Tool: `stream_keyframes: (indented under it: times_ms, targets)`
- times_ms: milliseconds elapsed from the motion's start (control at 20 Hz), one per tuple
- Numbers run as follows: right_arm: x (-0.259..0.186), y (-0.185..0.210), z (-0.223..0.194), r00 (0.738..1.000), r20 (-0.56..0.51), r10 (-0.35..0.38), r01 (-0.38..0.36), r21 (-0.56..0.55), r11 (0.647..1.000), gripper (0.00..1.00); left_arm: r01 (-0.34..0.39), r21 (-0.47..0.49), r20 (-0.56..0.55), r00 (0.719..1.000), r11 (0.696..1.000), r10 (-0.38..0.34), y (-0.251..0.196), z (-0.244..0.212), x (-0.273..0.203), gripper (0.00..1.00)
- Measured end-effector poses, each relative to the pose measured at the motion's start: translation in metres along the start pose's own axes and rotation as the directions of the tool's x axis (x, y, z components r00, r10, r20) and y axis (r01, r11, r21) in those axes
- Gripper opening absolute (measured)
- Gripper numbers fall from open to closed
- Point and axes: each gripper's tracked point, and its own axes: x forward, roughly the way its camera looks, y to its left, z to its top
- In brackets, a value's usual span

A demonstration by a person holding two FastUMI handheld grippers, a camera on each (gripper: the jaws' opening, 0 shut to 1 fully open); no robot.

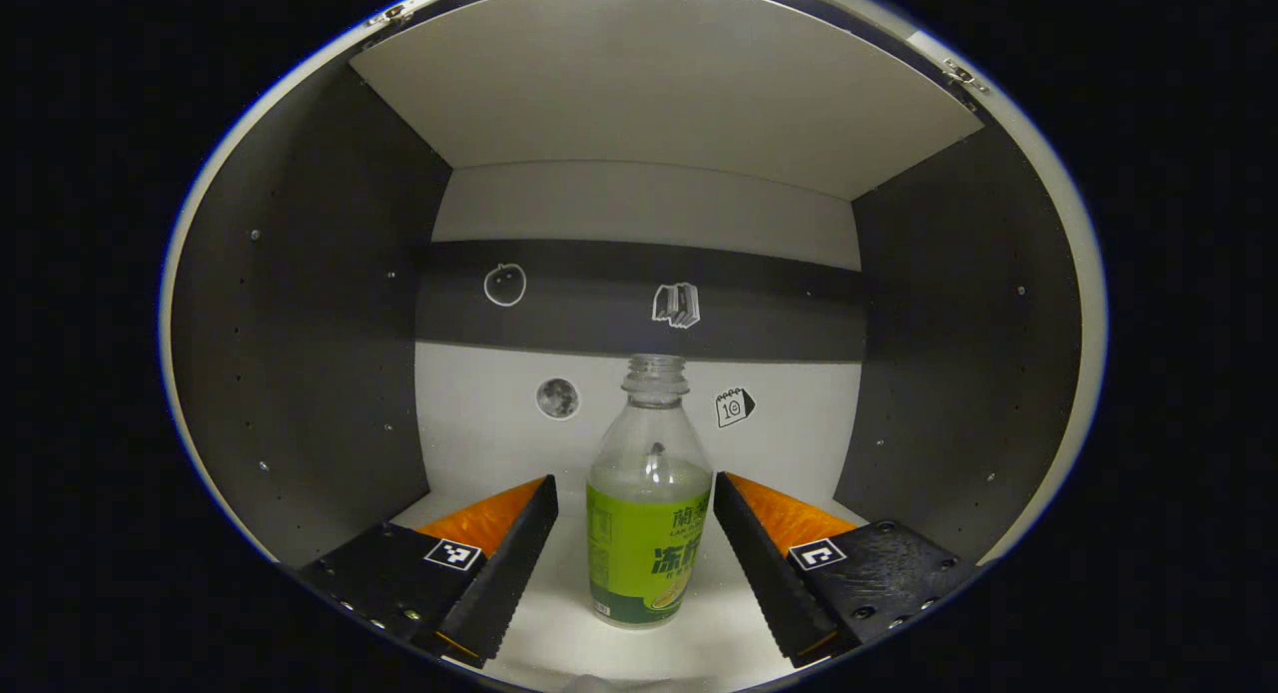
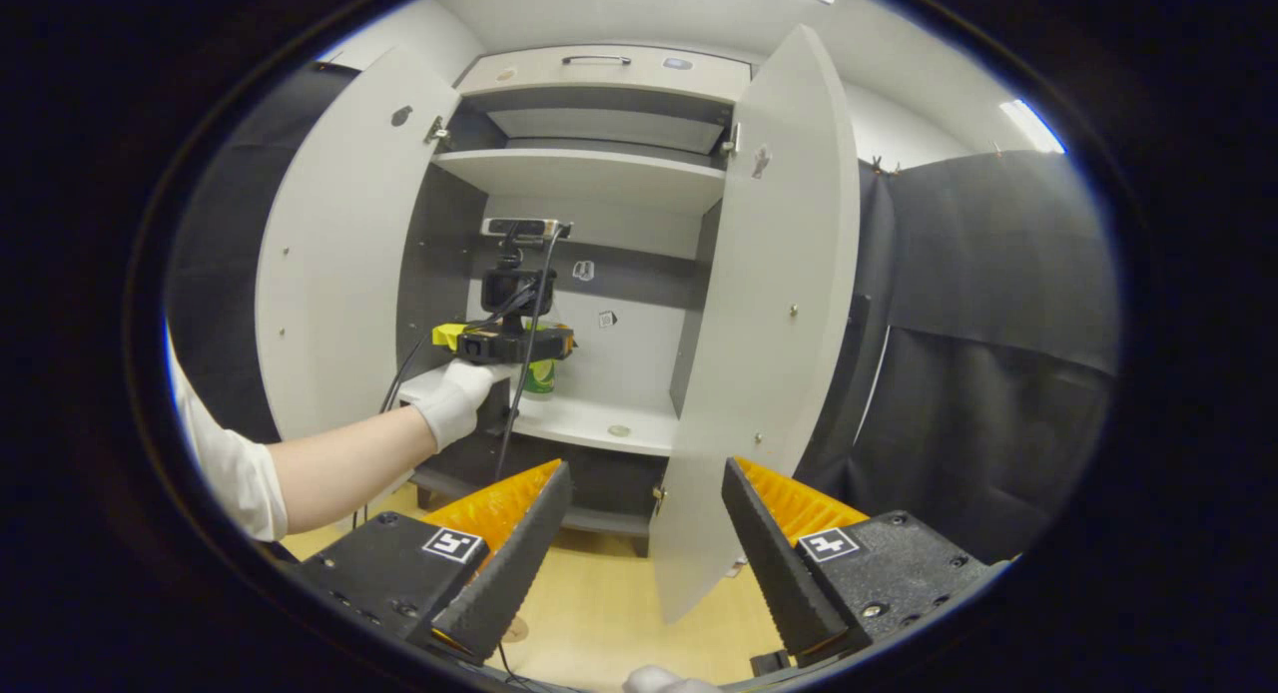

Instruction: Grasp the bottle in the cabinet with the left hand and place it on the coaster, then close the right door with the right hand and the left door with the left hand.

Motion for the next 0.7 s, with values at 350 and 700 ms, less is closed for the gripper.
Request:
stream_keyframes:
  times_ms: [350, 700]
  targets:
    - [-0.009, -0.005, -0.003, 1.000, 0.003, -0.015, 0.015, 0.014, 1.000, 1.00, -0.018, 0.096, -0.001, 1.000, 0.995, 0.019, 0.001, -0.003, 0.012, 0.75]
    - [-0.019, -0.009, -0.001, 1.000, 0.013, -0.019, 0.019, 0.042, 0.999, 1.00, 0.019, 0.103, 0.029, 0.999, 0.995, -0.022, -0.011, 0.019, -0.027, 0.75]
